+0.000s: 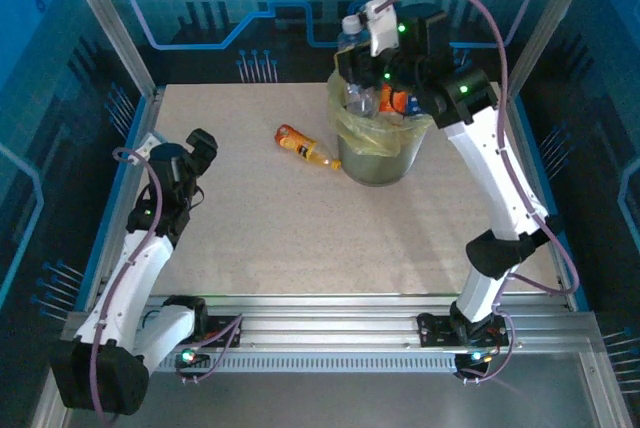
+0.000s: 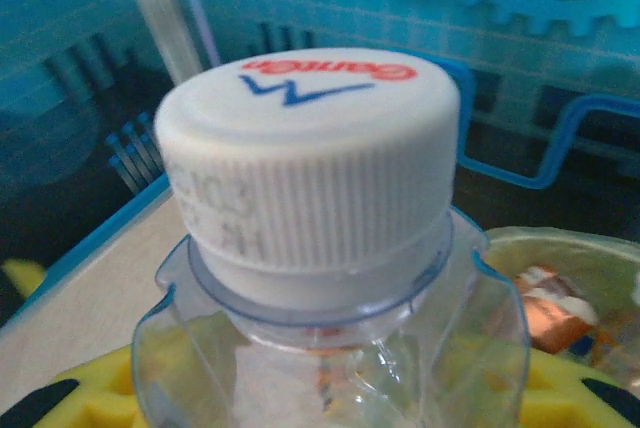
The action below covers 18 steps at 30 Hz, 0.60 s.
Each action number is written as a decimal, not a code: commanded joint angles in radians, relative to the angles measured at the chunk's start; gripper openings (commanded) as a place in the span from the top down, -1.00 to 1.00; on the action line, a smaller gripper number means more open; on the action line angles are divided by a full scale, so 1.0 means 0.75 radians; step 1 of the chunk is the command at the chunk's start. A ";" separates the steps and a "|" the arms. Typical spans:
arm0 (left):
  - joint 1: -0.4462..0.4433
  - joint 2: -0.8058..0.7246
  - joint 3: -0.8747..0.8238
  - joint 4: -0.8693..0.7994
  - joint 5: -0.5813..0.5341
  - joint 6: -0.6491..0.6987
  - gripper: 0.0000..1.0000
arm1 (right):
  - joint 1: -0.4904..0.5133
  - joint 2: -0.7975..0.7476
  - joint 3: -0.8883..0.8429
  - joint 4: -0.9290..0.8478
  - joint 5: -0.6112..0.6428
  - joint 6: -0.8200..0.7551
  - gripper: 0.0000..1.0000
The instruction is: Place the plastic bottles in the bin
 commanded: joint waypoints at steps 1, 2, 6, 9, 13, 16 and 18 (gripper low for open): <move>0.013 0.016 0.035 0.053 0.066 0.017 -0.98 | -0.072 0.069 0.054 0.086 -0.041 0.204 0.33; 0.013 0.022 0.037 0.057 0.073 0.017 -0.98 | -0.091 0.091 0.063 0.086 -0.026 0.230 0.33; 0.012 0.048 0.050 0.070 0.107 0.018 -0.98 | -0.143 0.159 0.079 0.083 0.012 0.303 0.33; 0.012 0.065 0.058 0.077 0.132 0.018 -0.98 | -0.165 0.207 0.094 0.060 -0.005 0.351 0.32; 0.013 0.081 0.065 0.087 0.150 0.015 -0.98 | -0.168 0.251 0.103 0.012 0.036 0.374 0.32; 0.012 0.090 0.064 0.093 0.167 0.014 -0.98 | -0.169 0.272 0.095 -0.013 0.067 0.373 0.32; 0.012 0.096 0.066 0.096 0.176 0.012 -0.98 | -0.168 0.284 0.089 -0.035 0.073 0.376 0.32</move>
